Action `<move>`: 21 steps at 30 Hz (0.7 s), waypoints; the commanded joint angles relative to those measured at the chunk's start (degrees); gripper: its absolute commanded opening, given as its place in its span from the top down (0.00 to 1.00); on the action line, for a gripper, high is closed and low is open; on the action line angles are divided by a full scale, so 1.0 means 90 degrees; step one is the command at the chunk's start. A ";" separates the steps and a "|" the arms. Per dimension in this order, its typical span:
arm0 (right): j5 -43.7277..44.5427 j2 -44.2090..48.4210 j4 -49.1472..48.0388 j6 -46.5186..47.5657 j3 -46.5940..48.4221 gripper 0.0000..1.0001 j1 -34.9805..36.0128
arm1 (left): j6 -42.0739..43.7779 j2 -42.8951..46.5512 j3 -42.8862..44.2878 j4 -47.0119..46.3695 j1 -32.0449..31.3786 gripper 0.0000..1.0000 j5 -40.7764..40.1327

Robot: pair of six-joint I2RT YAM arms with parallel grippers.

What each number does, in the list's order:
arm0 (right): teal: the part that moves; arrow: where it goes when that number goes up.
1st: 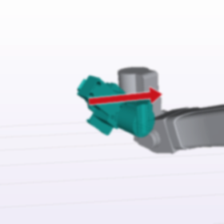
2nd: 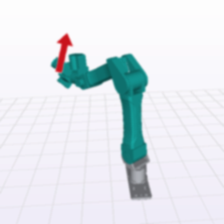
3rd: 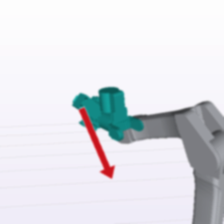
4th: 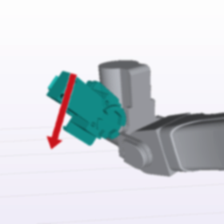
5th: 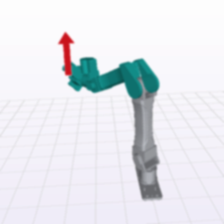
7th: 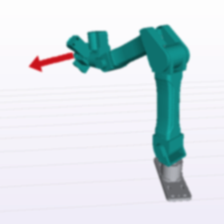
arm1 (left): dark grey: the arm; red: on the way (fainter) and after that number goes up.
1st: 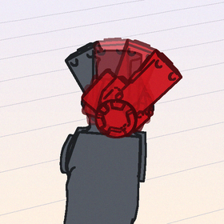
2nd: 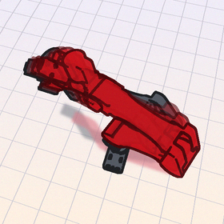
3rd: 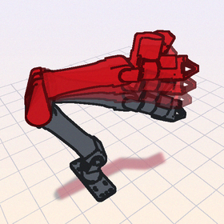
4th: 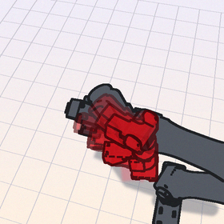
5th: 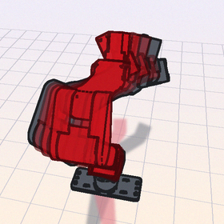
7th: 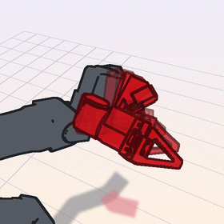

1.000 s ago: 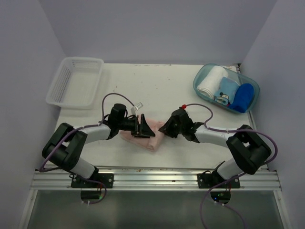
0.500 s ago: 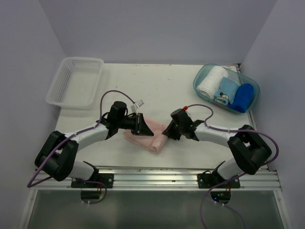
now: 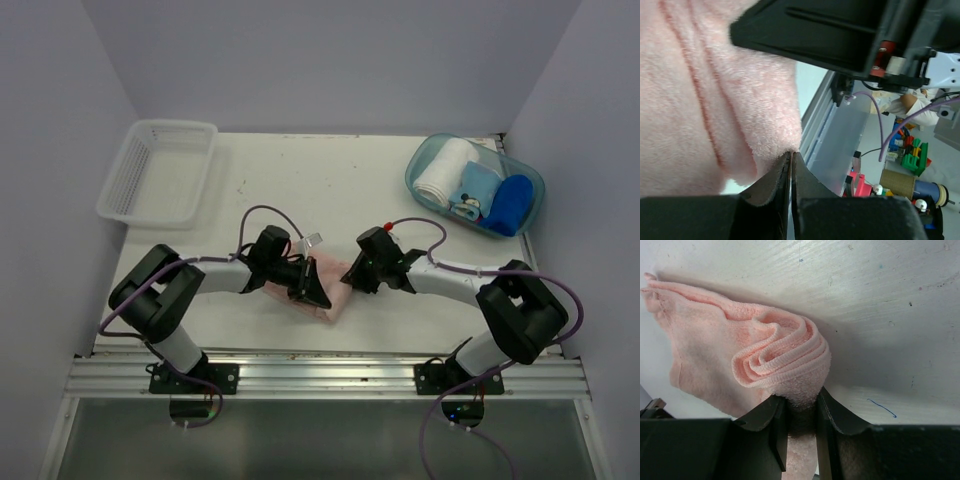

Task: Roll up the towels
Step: Roll the towel

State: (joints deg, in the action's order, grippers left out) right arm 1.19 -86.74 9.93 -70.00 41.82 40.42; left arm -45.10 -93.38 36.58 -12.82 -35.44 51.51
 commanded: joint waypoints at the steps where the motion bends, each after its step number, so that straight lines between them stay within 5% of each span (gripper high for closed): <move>1: 0.0326 -0.0079 0.0459 0.0063 0.0119 0.99 -0.0009 | 0.0412 -0.0287 0.0116 0.0097 -0.0007 0.93 -0.0293; 7: 0.0483 0.0038 0.0732 0.0092 0.0119 0.99 -0.0009 | 0.0470 -0.0406 0.0076 0.0164 0.0041 0.96 -0.0595; 13: 0.0678 0.0175 0.1073 0.0160 0.0235 1.00 -0.0009 | 0.1133 0.0248 0.0388 0.1413 0.0041 0.93 -0.1366; 21: 0.0669 0.0068 0.1465 0.0199 0.0538 1.00 -0.0019 | 0.2003 0.1556 0.1502 0.3416 -0.0563 0.77 -0.4168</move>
State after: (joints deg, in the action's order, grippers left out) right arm 4.80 -86.24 18.17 -69.25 44.86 40.45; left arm -32.42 -84.36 46.02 10.68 -37.36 27.11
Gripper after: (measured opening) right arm 0.258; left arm 0.214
